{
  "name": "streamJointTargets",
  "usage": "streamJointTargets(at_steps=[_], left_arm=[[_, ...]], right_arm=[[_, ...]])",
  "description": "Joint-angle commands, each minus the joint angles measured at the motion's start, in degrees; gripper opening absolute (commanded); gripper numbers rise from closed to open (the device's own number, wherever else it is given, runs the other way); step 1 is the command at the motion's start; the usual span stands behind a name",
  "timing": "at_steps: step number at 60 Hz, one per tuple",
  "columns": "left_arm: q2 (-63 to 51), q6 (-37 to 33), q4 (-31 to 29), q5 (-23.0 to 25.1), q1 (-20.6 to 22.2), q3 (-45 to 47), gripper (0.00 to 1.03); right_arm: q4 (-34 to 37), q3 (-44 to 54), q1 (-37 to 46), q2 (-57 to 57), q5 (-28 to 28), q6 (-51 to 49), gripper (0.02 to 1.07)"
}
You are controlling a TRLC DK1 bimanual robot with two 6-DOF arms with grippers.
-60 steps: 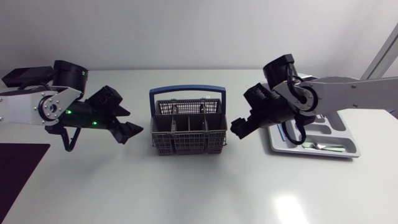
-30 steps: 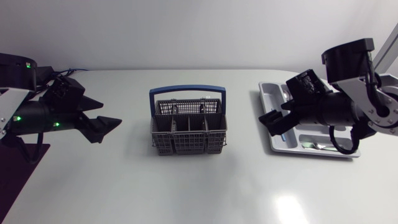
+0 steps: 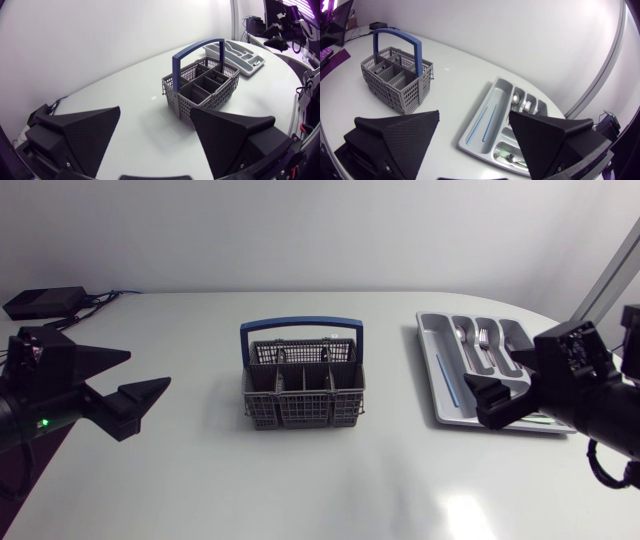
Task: Unload the cutlery basket into the drawer organizer.
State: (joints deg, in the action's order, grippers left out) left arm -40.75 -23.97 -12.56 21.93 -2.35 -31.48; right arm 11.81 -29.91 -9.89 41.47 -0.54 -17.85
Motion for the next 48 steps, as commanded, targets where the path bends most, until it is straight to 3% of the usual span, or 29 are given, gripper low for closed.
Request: streamJointTargets(at_steps=[1, 13, 48], left_arm=[[2.5, 1.8, 1.3, -0.1, -0.6, 2.9, 0.98], [12.4, 2.6, 5.7, -0.3, -1.6, 9.0, 0.98], [29.9, 15.8, 9.9, -13.7, 0.8, 22.9, 0.98]], right_arm=[[-1.4, 4.1, 1.6, -4.8, -0.7, -3.0, 1.02], [-2.6, 9.7, 4.9, -15.0, -0.6, -3.4, 1.02], [-8.6, 22.9, 8.2, -32.3, 0.1, 10.5, 1.02]])
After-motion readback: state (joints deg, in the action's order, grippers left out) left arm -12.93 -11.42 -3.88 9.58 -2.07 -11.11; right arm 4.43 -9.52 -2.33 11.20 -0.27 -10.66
